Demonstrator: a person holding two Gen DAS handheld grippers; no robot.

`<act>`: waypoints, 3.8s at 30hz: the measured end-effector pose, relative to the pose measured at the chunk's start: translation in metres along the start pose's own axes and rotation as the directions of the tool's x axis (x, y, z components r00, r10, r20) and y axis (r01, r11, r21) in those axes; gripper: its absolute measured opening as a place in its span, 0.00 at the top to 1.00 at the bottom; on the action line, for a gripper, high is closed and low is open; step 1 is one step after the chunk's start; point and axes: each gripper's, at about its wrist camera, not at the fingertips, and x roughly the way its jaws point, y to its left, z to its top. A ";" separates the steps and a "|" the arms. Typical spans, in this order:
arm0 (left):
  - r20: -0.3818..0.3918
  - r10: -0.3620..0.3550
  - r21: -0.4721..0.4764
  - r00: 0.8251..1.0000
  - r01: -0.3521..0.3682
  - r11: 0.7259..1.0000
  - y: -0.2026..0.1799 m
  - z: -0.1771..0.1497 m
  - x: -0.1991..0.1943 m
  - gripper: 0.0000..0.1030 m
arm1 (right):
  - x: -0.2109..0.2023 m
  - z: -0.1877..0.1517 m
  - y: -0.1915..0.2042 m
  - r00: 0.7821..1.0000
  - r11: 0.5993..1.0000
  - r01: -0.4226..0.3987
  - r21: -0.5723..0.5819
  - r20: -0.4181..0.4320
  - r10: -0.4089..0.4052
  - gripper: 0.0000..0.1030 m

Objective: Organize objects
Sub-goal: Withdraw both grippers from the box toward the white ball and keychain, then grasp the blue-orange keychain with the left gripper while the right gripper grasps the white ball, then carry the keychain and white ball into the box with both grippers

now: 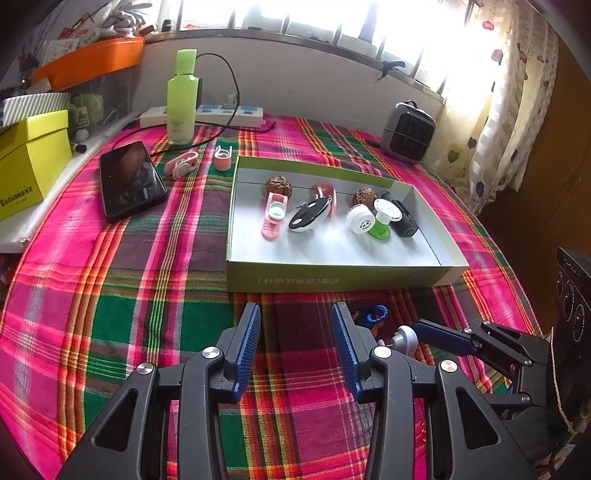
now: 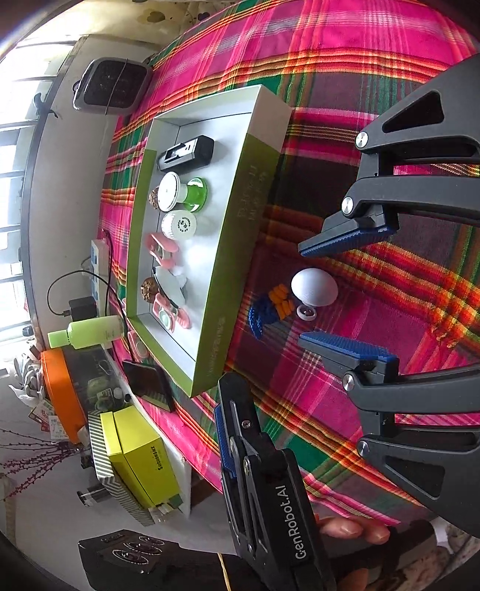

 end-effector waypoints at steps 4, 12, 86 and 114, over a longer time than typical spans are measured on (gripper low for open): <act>-0.012 -0.004 -0.008 1.000 0.004 1.000 0.002 -0.002 0.003 0.62 | 0.003 0.000 0.003 1.000 1.000 0.014 -0.015 -0.007 -0.015 0.58; -0.025 -0.030 -0.004 0.999 0.030 1.000 0.000 -0.004 0.008 0.62 | 0.003 0.000 0.001 1.000 1.000 0.030 -0.007 -0.007 -0.030 0.71; -0.079 -0.045 0.105 0.996 0.053 0.993 -0.049 -0.004 0.040 0.79 | -0.026 -0.016 -0.034 0.995 0.994 0.090 0.065 0.026 -0.092 0.78; -0.060 -0.041 0.116 0.997 0.048 0.992 -0.049 -0.006 0.027 0.82 | -0.028 -0.011 -0.031 0.996 0.995 0.081 0.061 0.044 -0.083 0.78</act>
